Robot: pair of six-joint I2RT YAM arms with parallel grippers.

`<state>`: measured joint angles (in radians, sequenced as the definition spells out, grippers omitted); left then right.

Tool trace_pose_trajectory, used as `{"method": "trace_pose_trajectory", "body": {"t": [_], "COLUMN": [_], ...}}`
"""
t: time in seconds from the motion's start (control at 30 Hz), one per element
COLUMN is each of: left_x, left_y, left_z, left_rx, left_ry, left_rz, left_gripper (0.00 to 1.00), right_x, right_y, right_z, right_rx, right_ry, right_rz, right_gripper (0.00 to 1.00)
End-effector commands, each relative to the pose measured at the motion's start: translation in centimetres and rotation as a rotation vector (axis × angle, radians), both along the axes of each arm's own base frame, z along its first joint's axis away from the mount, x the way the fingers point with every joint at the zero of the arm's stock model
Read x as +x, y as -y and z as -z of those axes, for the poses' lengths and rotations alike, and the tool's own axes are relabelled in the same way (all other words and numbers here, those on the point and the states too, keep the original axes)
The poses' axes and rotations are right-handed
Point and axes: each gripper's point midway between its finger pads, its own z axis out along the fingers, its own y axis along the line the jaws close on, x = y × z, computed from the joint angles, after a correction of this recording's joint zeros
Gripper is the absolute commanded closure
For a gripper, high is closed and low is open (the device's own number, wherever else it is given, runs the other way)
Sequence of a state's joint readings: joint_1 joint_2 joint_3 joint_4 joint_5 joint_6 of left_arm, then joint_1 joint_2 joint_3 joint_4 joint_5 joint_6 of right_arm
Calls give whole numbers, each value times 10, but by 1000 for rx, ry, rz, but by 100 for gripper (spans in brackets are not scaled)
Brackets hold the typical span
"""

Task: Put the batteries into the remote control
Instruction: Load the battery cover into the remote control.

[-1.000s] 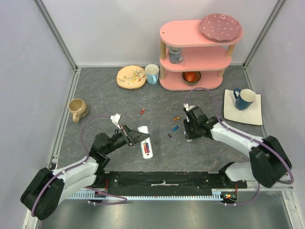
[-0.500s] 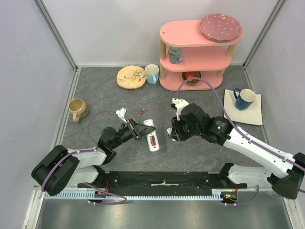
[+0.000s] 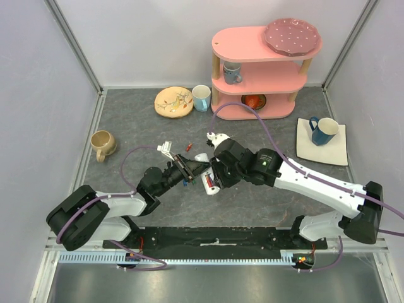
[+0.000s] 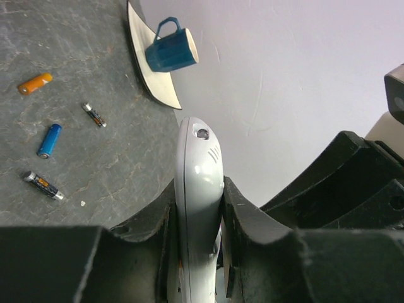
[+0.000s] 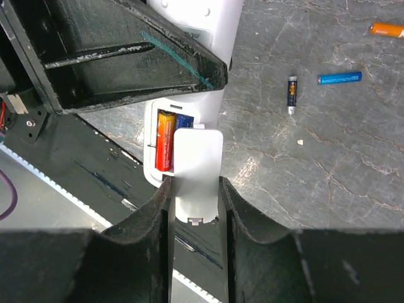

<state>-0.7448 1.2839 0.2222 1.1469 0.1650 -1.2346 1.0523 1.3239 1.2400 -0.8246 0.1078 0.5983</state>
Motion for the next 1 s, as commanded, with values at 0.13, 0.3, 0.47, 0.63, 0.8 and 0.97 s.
{"method": "trace_pose_trajectory", "body": {"t": [0.13, 0.3, 0.47, 0.63, 0.8, 0.97], "left_x": [19, 17, 14, 12, 9, 9], "left_y": [2, 3, 4, 6, 7, 8], "left_z": [-18, -15, -18, -18, -20, -22], "left_rx": [0, -1, -6, -6, -15, -19], "left_ry": [66, 68, 78, 84, 85, 88], "left_rz": [-115, -106, -97, -89, -79, -74], "left_gripper": [98, 98, 98, 98, 98, 98], "right_x": [7, 7, 9, 11, 12, 11], "right_y": [-16, -19, -20, -18, -19, -21], "right_z": [-17, -8, -6, 2, 4, 6], "right_rx": [31, 10, -1, -18, -17, -21], "right_ry": [14, -1, 3, 6, 7, 1], "right_rz": [31, 25, 30, 40, 43, 38], "right_gripper": [100, 100, 100, 100, 100, 100]}}
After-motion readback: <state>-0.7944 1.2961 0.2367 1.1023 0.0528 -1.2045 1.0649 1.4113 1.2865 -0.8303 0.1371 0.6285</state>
